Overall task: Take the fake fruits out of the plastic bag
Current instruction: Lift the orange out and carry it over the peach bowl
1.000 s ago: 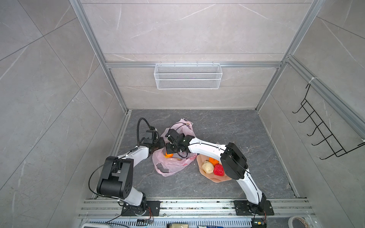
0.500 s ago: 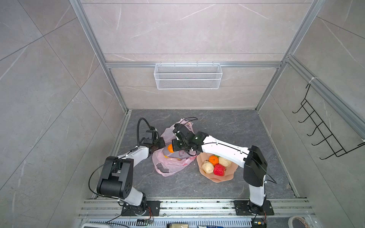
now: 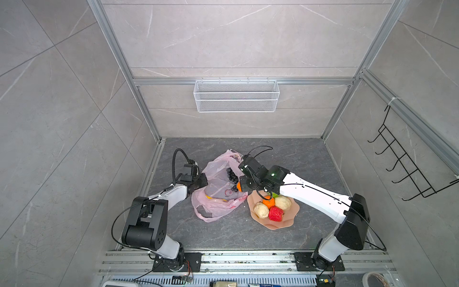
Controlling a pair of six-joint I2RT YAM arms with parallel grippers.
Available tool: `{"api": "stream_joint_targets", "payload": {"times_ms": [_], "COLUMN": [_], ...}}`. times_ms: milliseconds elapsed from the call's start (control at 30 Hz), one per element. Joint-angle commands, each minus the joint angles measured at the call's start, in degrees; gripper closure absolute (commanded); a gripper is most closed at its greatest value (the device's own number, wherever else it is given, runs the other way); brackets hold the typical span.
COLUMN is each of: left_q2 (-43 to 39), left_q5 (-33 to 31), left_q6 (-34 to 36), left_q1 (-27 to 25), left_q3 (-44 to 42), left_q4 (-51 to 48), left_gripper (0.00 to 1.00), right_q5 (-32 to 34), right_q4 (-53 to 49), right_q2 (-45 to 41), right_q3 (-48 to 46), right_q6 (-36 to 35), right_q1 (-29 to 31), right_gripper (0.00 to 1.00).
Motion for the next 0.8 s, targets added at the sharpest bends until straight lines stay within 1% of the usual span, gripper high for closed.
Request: {"api": "stream_joint_targets", "payload": {"times_ms": [0, 200, 467, 600, 767], "left_q2": [-1.4, -0.9, -0.7, -0.3, -0.5], "left_q5": [-0.9, -0.9, -0.8, -0.7, -0.8], "left_q6": [-0.4, -0.6, -0.6, -0.6, -0.7], "left_q1": [0.2, 0.2, 0.2, 0.2, 0.2], "left_q3": [-0.3, -0.3, -0.2, -0.1, -0.1], "left_q4": [0.7, 0.8, 0.8, 0.8, 0.7], "left_gripper": [0.93, 0.94, 0.94, 0.94, 0.93], "right_q5": [5.3, 7.2, 7.7, 7.1, 5.4], "right_q4": [-8.7, -16.2, -22.1, -24.9, -23.6], "right_q2": [-3.1, -6.9, -9.7, -8.8, -7.0], "right_q3": [-1.8, -4.1, -6.8, -6.8, -7.6], "right_q6": [-0.5, -0.6, -1.2, -1.1, -1.6], "right_q1": [-0.9, -3.8, -5.6, -5.5, -5.6], "right_gripper": [1.00, 1.00, 1.00, 1.00, 1.00]}}
